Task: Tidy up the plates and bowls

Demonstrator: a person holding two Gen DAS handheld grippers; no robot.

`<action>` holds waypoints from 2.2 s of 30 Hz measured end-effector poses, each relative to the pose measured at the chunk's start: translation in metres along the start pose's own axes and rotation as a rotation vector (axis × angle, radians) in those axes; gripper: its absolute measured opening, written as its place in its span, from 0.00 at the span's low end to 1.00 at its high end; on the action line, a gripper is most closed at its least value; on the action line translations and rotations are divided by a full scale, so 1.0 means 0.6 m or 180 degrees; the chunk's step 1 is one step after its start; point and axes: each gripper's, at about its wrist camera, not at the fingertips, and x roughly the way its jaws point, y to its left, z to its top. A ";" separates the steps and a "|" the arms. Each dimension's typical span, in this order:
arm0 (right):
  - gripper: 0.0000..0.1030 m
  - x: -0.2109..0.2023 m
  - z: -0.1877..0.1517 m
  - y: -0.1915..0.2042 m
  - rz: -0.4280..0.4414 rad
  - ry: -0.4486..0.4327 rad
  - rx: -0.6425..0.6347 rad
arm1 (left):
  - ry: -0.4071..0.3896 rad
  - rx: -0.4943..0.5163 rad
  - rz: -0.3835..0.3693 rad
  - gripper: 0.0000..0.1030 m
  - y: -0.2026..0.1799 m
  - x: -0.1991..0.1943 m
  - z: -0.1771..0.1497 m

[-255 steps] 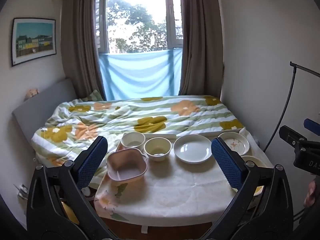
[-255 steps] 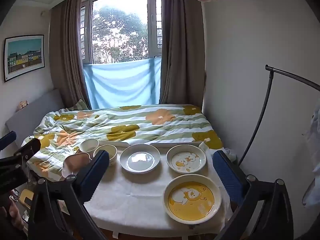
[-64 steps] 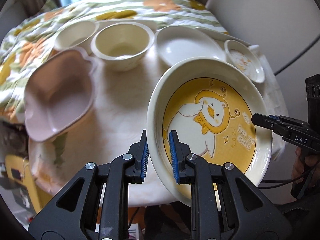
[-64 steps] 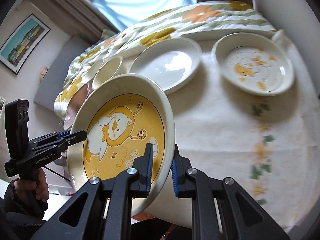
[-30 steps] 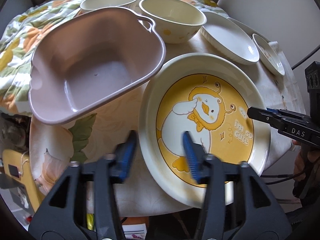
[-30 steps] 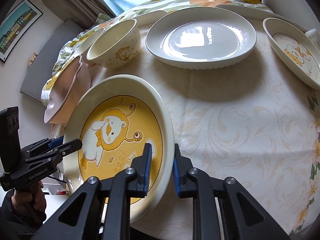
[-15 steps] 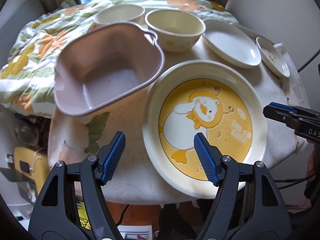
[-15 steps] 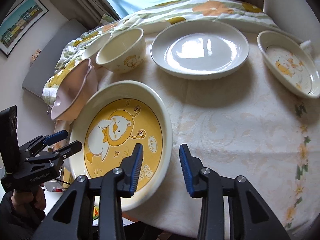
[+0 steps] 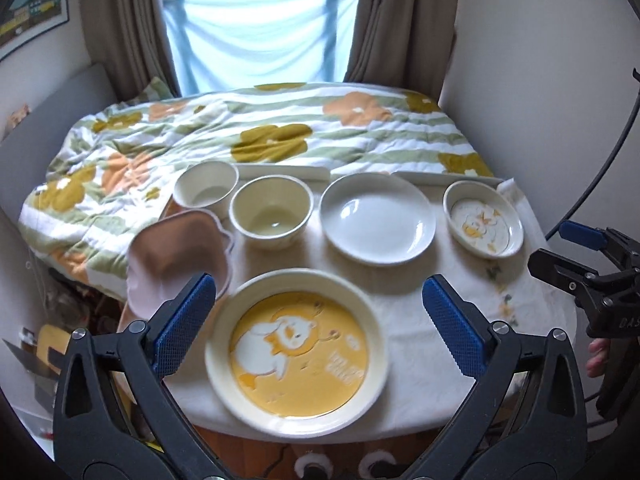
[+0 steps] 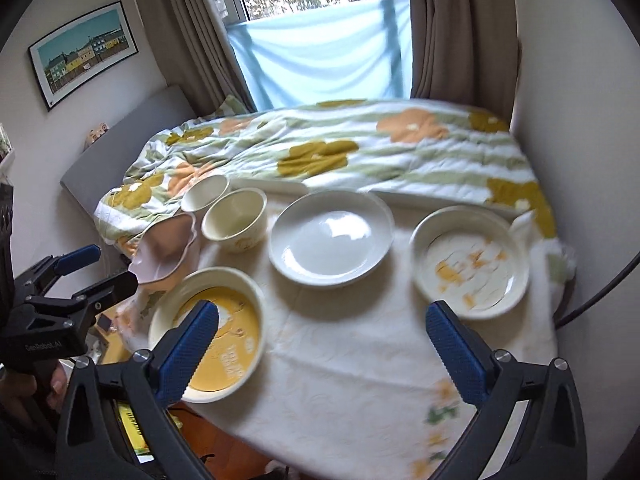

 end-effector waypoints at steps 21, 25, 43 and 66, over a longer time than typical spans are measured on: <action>1.00 0.169 0.162 -0.158 0.0216 0.0456 -0.0082 | 0.0571 -0.1124 -0.0014 1.00 0.003 0.238 0.058; 1.00 0.258 0.165 -0.158 0.0319 0.0793 -0.0193 | 0.0774 -0.1227 -0.0064 1.00 0.015 0.300 0.051; 0.51 0.435 0.138 -0.165 0.0771 0.1352 -0.0616 | 0.1222 -0.1290 -0.0085 0.35 0.013 0.426 0.021; 0.23 0.419 0.128 -0.167 0.0990 0.1348 -0.0499 | 0.1080 -0.1133 -0.0018 0.16 0.005 0.391 0.032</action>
